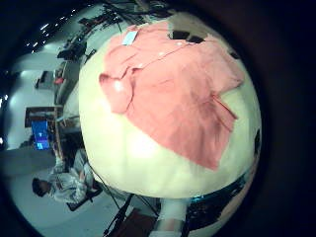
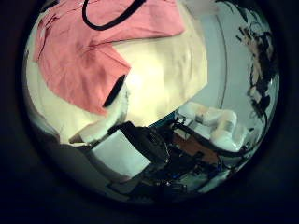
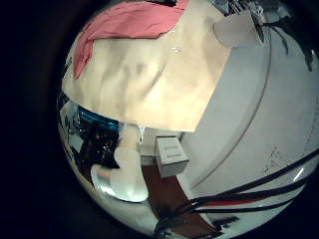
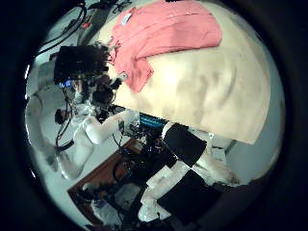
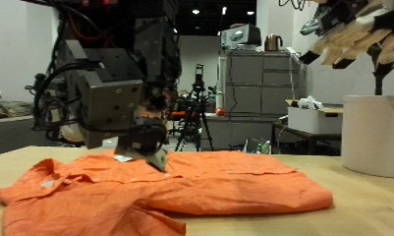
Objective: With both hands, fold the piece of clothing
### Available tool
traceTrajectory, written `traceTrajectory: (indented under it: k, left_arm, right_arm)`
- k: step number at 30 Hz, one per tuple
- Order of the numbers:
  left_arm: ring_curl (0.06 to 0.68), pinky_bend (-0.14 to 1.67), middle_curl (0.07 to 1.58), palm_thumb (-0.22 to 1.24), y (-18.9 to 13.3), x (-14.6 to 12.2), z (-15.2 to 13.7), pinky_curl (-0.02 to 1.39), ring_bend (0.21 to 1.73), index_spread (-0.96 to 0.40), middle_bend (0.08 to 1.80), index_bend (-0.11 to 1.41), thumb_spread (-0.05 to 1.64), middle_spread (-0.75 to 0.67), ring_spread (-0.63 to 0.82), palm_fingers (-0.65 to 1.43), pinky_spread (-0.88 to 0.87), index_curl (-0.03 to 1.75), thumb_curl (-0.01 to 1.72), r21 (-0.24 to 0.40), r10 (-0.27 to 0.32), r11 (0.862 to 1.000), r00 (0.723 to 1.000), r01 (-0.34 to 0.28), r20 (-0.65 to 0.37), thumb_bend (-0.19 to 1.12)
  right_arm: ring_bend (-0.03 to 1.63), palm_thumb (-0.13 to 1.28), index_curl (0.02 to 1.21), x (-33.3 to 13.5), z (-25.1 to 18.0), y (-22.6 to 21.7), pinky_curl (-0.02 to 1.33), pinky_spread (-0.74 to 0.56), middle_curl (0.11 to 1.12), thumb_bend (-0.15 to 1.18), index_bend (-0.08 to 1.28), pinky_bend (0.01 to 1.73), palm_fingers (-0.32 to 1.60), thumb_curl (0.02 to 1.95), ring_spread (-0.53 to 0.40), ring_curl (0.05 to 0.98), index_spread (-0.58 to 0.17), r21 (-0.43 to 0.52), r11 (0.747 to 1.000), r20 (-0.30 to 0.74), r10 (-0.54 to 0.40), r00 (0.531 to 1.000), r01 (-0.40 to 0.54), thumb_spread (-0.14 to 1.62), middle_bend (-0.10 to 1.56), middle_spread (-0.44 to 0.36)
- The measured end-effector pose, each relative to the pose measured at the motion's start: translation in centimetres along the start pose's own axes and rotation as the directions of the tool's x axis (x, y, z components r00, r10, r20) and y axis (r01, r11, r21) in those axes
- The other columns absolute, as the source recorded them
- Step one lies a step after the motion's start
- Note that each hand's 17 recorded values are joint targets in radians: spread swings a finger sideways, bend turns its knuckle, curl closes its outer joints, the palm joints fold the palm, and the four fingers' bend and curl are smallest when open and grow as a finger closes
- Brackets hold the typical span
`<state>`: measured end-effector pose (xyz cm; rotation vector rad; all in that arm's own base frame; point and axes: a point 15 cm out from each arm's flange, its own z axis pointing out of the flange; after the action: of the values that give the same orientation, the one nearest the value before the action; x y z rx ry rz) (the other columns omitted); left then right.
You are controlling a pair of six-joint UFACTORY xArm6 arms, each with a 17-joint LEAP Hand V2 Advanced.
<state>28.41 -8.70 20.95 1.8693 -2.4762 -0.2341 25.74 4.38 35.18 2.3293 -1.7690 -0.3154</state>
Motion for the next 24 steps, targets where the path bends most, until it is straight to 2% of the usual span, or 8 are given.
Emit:
traceTrajectory:
  k: [3, 6, 12, 18, 24]
  left_arm:
    - [0.209, 0.33, 0.32, 0.29, 0.5, -0.3, 2.1, 0.35, 0.49, 0.07, 0.17, 0.1, 0.95, 0.2, 0.36, 0.03, 0.28, 0.33, 0.29, -0.047, 0.041, 0.998, 0.999, -0.04, 0.031, -0.06]
    - [0.21, 0.36, 0.31, 0.22, 1.7, -0.4, 4.2, 0.35, 0.51, 0.1, 0.18, 0.12, 0.89, 0.28, 0.42, -0.01, 0.34, 0.3, 0.29, -0.09, 0.081, 0.993, 0.996, -0.076, 0.049, -0.05]
    - [0.211, 0.38, 0.31, 0.18, 2.5, -0.5, 6.0, 0.34, 0.52, 0.13, 0.19, 0.14, 0.84, 0.35, 0.48, -0.04, 0.41, 0.27, 0.3, -0.138, 0.096, 0.987, 0.994, -0.088, 0.053, -0.04]
    - [0.214, 0.39, 0.31, 0.19, 2.1, -0.7, 7.4, 0.34, 0.52, 0.14, 0.2, 0.13, 0.83, 0.37, 0.49, -0.03, 0.42, 0.25, 0.31, -0.135, 0.099, 0.987, 0.992, -0.089, 0.072, -0.03]
    - [0.212, 0.34, 0.34, 0.26, 2.1, -1.4, 8.4, 0.32, 0.53, 0.15, 0.28, 0.17, 0.84, 0.22, 0.4, 0.13, 0.32, 0.26, 0.33, -0.155, 0.088, 0.986, 0.989, -0.069, 0.12, -0.02]
  right_arm:
    - [0.33, 0.54, 0.32, 0.2, 0.0, 0.0, 0.27, 0.43, 0.3, -0.02, 0.18, 0.42, 0.24, 0.28, 0.237, 0.233, -0.347, -0.001, 1.0, -0.006, 0.002, 1.0, -0.002, 1.19, 0.19, 0.114]
    - [0.33, 0.54, 0.32, 0.5, 0.1, 0.1, 0.27, 0.43, 0.3, -0.02, 0.18, 0.42, 0.24, 0.28, 0.237, 0.233, -0.348, -0.003, 1.0, -0.019, 0.004, 1.0, -0.004, 1.19, 0.19, 0.118]
    - [0.33, 0.54, 0.32, 0.6, 0.1, 0.1, 0.27, 0.43, 0.3, -0.02, 0.18, 0.42, 0.24, 0.27, 0.236, 0.233, -0.35, -0.004, 1.0, -0.018, 0.007, 1.0, -0.007, 1.19, 0.19, 0.124]
    - [0.32, 0.54, 0.32, 0.6, 0.1, 0.1, 0.27, 0.43, 0.3, -0.02, 0.18, 0.42, 0.24, 0.27, 0.237, 0.232, -0.35, -0.004, 1.0, -0.018, 0.008, 1.0, -0.008, 1.19, 0.19, 0.13]
    - [0.32, 0.54, 0.32, 0.6, 0.1, 0.1, 0.27, 0.43, 0.3, -0.02, 0.18, 0.41, 0.24, 0.27, 0.237, 0.23, -0.35, -0.004, 1.0, -0.018, 0.008, 1.0, -0.008, 1.19, 0.19, 0.132]
